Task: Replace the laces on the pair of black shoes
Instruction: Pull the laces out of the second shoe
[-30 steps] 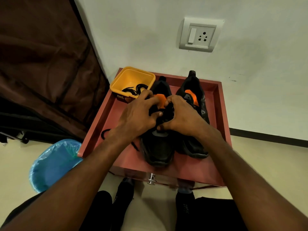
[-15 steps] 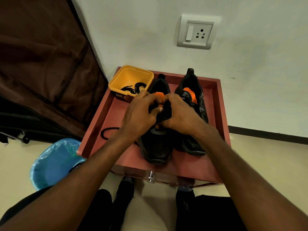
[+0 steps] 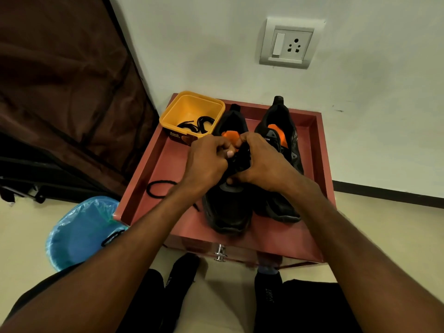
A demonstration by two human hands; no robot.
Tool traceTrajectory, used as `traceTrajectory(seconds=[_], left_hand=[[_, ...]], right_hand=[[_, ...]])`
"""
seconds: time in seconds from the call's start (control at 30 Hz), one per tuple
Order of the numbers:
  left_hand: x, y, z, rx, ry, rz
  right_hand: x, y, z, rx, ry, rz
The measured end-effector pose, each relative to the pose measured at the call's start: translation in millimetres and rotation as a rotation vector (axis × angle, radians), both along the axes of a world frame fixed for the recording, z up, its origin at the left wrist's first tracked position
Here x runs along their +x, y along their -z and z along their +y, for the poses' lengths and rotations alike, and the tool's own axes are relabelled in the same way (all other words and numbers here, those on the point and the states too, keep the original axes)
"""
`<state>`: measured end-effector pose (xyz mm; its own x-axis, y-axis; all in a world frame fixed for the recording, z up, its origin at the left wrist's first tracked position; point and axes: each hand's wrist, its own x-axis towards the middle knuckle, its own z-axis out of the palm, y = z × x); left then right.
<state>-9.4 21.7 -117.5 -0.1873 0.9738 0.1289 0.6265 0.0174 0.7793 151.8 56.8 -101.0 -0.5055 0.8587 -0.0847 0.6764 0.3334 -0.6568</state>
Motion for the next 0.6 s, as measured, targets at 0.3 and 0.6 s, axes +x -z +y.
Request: traceTrajectory(seconds=[0.3, 0.6], left_hand=[[-5.8, 0.9, -0.1, 0.065, 0.14, 0.158], [-0.1, 1.3, 2.5, -0.105, -0.11, -0.467]], right_hand=[[1.0, 1.2, 0.6, -0.011, 0.0, -0.003], [-0.3, -2.3, 0.5, -0.018, -0.002, -0.012]])
